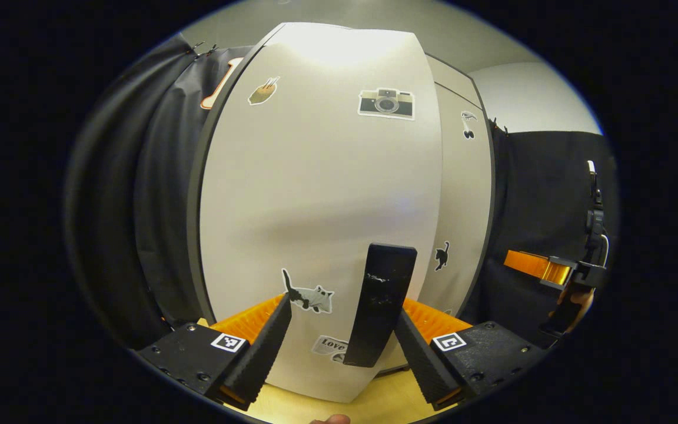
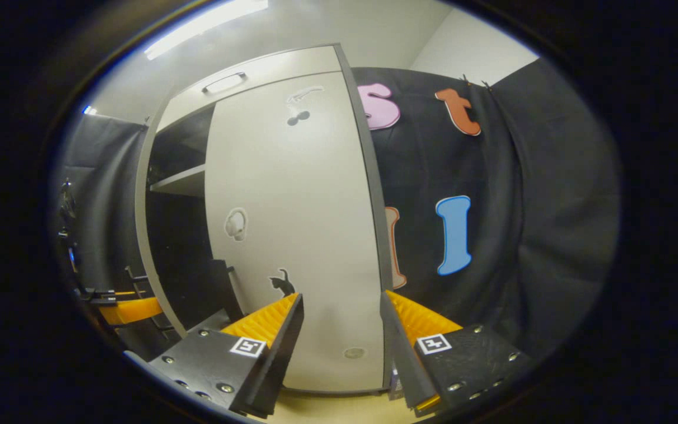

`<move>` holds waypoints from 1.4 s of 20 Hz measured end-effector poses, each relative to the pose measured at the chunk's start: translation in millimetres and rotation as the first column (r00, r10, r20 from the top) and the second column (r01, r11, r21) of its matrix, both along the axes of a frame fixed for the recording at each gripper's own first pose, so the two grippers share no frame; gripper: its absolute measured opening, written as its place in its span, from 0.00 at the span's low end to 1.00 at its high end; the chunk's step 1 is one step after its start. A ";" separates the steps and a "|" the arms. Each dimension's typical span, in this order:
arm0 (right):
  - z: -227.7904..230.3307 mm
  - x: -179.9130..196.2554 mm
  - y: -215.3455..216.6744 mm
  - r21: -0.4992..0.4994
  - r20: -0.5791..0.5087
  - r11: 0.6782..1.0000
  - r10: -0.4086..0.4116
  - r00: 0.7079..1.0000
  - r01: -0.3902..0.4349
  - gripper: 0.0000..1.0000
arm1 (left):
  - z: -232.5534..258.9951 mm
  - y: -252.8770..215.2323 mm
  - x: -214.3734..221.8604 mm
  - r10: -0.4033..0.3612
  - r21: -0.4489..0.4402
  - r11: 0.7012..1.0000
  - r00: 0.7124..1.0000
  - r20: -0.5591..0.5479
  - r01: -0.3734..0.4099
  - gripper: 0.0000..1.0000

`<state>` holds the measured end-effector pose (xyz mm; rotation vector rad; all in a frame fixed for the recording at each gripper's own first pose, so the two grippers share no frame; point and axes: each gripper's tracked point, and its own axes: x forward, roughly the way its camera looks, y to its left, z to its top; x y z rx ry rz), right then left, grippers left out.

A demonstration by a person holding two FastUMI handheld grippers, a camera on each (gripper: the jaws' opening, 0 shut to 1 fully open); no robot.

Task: Grab one shoe with the right hand and put it into the shoe cabinet, grab the other shoe with the left hand and put it into the shoe cabinet; then close the right door with the right hand and the left door with the left hand.

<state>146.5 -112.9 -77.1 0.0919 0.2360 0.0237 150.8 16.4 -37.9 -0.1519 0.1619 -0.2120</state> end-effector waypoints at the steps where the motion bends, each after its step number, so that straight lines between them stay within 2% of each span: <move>1: 0.4 1.2 -4.3 -0.003 0.000 1.000 -0.002 1.000 0.002 0.75 | 0.5 -2.4 4.7 -0.002 -0.002 1.000 1.000 0.005 0.002 0.99; 4: -0.4 5.2 -11.6 -0.002 0.000 1.000 -0.007 1.000 0.007 0.78 | -0.5 -8.6 19.2 -0.002 0.020 1.000 1.000 0.008 0.002 1.00; 7: -2.8 9.2 -13.4 0.005 -0.003 1.000 -0.002 1.000 0.002 0.75 | -1.7 -16.3 35.1 -0.005 0.032 0.999 1.000 0.006 0.005 0.99; 8: -3.6 10.9 -12.6 0.006 -0.004 1.000 0.001 1.000 -0.001 0.78 | -2.6 -16.4 36.9 -0.005 0.032 0.999 1.000 0.005 0.005 1.00; 12: -6.2 19.7 -10.0 0.009 -0.010 1.000 0.013 1.000 -0.013 0.78 | -2.6 -17.7 44.3 0.027 0.066 0.997 1.000 0.014 -0.028 1.00; 14: -6.6 23.8 -9.2 0.007 -0.010 1.000 0.022 1.000 -0.022 0.75 | -4.1 -17.8 53.2 0.037 0.075 0.996 0.999 0.019 -0.039 1.00; 17: -5.4 29.5 -6.7 0.007 -0.005 0.999 0.032 0.999 -0.032 0.78 | -3.1 -21.2 63.6 0.045 0.086 0.995 0.999 0.023 -0.047 1.00; 20: -3.5 32.5 -3.7 0.008 0.001 0.999 0.042 0.999 -0.042 0.76 | -2.6 -21.6 66.7 0.049 0.087 0.995 0.998 0.027 -0.051 1.00; 21: -3.6 33.0 -3.4 0.009 0.002 0.999 0.044 0.999 -0.044 0.78 | -3.1 -21.8 68.7 0.051 0.086 0.995 0.998 0.027 -0.053 1.00; 22: -2.8 33.6 -2.8 0.008 0.004 0.999 0.046 0.999 -0.046 0.75 | -3.1 -22.5 70.4 0.052 0.084 0.995 0.998 0.028 -0.055 1.00; 23: -2.7 33.6 -3.8 0.004 0.006 0.999 0.045 0.999 -0.045 0.78 | -3.2 -22.1 72.4 0.054 0.084 0.995 0.998 0.031 -0.056 1.00; 26: -1.3 35.9 -6.9 -0.006 0.010 0.999 0.042 0.999 -0.042 0.75 | -3.9 -22.3 75.8 0.061 0.080 0.995 0.998 0.032 -0.063 0.99; 27: -1.1 36.0 -6.7 -0.004 0.010 0.999 0.043 0.999 -0.043 0.76 | -3.8 -22.6 76.4 0.060 0.083 0.995 0.998 0.032 -0.063 0.96; 28: 0.2 36.8 -6.3 0.000 0.011 0.999 0.044 0.999 -0.044 0.78 | -4.1 -22.2 77.8 0.061 0.084 0.994 0.998 0.032 -0.064 0.97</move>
